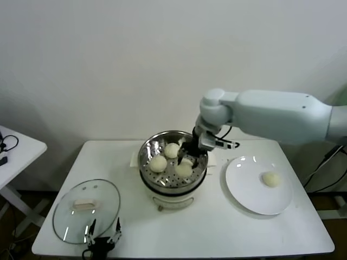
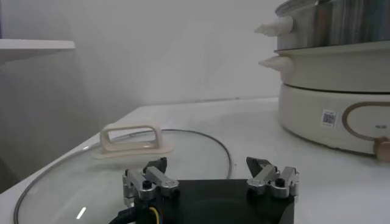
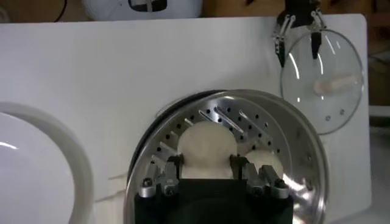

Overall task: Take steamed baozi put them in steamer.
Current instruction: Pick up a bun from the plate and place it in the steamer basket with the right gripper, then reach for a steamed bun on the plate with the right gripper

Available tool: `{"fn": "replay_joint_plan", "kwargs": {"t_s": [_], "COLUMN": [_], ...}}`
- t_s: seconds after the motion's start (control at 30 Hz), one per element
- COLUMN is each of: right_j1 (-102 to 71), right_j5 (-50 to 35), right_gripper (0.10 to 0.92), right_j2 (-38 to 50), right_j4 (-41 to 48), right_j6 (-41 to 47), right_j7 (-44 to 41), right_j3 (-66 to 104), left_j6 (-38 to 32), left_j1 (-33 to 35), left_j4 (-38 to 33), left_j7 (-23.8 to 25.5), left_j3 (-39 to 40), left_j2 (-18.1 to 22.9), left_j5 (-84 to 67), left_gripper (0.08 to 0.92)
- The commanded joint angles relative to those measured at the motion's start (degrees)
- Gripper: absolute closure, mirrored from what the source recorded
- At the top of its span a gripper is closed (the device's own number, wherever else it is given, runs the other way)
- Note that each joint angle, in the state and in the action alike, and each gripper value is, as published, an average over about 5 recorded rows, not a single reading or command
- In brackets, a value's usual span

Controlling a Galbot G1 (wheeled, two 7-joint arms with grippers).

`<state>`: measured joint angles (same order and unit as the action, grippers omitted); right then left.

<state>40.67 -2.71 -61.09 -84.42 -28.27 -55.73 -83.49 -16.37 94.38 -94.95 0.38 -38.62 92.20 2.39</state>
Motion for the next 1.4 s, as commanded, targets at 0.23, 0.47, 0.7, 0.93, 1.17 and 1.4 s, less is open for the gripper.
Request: {"fn": "replay_joint_plan", "kwargs": {"t_s": [0.23,0.47,0.7,0.93,1.17,1.4], "right_j1": [-10.96,-11.24,-7.44,7.36,24.5,20.34], "right_j5": [9.43,9.57,5.58,-9.74,-35.3,-29.87], "right_gripper": [0.474,0.472,0.376,0.217,0.203,0.203], "right_j2": [-4.85,-5.8,-5.34,-1.38,5.38,18.67], "right_j4": [3.54,4.93,5.71,8.32,13.39,11.87], "right_j6": [-0.99,-1.35,-3.21,-4.58,10.22,20.62], "right_j7": [2.41,2.77,1.25,-3.99,-12.4,-7.6], "right_j3": [4.04,4.69,4.58,-3.11,-25.66,-31.24], "left_j6": [-0.05,-0.03,-0.05,-0.02,-0.04,-0.61], "left_j1": [0.07,0.04,0.06,0.16,0.45,-0.11], "left_j4": [-0.06,-0.22,-0.24,-0.3,-1.03,-0.38], "left_j7": [0.03,0.05,0.12,0.16,0.18,0.36], "left_j3": [0.09,-0.01,-0.1,-0.18,0.07,0.47], "left_j2": [1.66,1.55,1.46,1.51,1.63,1.62], "left_j5": [0.04,-0.11,-0.24,-0.25,-0.23,-0.52], "left_gripper": [0.177,0.177,0.177,0.177,0.177,0.177]}}
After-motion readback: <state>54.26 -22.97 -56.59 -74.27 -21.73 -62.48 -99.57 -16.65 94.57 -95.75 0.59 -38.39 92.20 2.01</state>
